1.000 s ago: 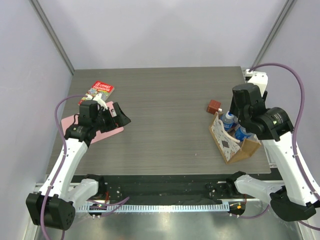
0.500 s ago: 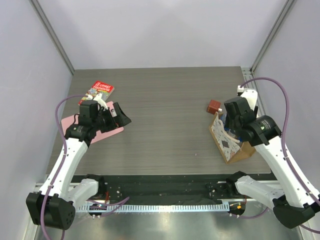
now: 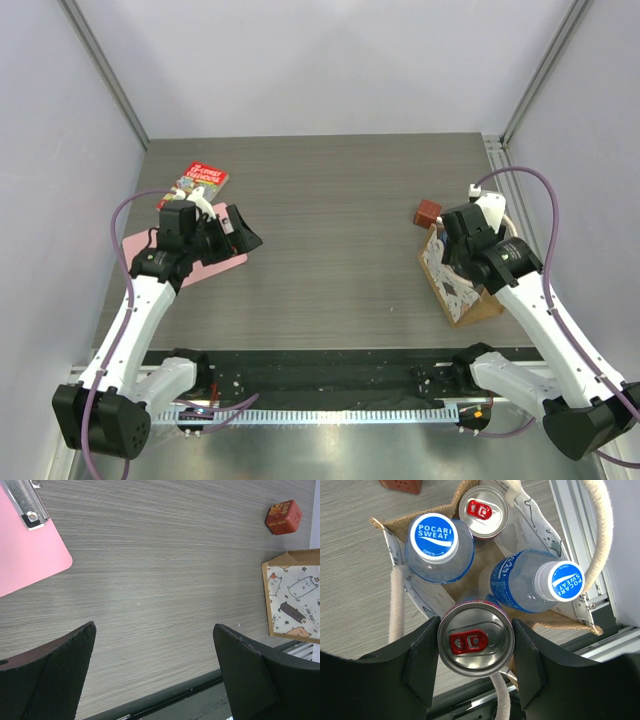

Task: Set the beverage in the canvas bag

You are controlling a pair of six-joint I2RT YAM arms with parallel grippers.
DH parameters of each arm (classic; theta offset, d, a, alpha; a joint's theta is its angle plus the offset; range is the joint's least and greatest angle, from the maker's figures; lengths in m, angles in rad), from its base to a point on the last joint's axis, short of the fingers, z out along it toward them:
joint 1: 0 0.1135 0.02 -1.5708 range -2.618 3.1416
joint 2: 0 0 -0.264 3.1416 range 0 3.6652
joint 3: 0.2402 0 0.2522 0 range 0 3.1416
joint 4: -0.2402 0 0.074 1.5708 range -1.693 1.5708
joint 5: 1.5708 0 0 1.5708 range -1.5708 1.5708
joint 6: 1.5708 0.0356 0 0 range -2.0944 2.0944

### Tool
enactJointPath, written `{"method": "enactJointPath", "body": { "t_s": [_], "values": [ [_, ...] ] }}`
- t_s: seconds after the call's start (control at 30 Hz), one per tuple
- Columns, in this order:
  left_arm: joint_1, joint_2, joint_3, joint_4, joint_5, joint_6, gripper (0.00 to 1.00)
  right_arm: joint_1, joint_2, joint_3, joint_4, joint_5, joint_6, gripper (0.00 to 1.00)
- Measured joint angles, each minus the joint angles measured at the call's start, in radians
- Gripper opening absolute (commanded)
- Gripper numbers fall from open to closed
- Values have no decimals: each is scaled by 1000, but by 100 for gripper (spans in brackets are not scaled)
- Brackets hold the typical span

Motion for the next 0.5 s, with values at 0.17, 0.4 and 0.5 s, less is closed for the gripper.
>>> {"method": "enactJointPath", "body": {
  "t_s": [0.17, 0.4, 0.5],
  "values": [
    [0, 0, 0, 1, 1, 0, 100, -20, -2, -28, 11, -10, 28, 1],
    [0, 0, 0, 2, 2, 0, 100, -47, -16, -52, 26, -9, 113, 8],
    [0, 0, 0, 2, 5, 0, 100, -52, -23, -77, 26, -4, 162, 10]
  ]
}}
